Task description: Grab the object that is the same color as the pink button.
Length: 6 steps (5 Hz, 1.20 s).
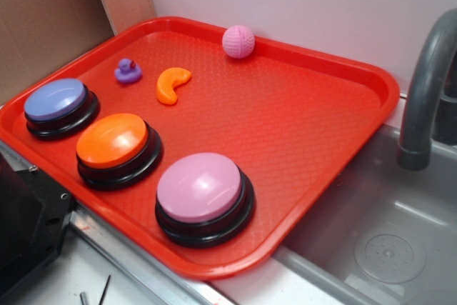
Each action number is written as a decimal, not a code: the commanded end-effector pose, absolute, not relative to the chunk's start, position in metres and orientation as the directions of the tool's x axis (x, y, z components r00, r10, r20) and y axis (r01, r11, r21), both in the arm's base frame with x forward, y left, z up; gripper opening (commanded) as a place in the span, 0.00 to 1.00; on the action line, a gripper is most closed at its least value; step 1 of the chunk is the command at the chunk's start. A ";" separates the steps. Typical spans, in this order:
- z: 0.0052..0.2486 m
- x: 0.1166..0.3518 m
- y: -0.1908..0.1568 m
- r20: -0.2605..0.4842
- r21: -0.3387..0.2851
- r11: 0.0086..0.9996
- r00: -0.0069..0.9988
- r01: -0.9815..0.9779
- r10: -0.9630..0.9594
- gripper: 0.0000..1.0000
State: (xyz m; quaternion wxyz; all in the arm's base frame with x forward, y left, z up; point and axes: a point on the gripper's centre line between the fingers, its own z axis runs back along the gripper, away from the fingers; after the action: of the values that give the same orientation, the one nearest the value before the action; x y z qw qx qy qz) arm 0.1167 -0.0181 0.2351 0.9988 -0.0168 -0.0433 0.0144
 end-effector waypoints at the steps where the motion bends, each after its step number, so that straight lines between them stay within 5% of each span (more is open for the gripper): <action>1: 0.235 0.117 -0.018 0.086 -0.035 0.999 0.996 -0.027 0.030 1.00; 3: 0.208 0.153 -0.025 0.310 0.014 0.978 0.931 -0.210 0.195 1.00; 6: 0.139 0.261 0.002 0.438 -0.027 0.957 0.857 -0.290 0.272 1.00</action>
State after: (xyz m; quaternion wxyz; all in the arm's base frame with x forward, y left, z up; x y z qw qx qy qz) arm 0.2516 -0.0011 0.1184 0.9702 0.0237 -0.1940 0.1435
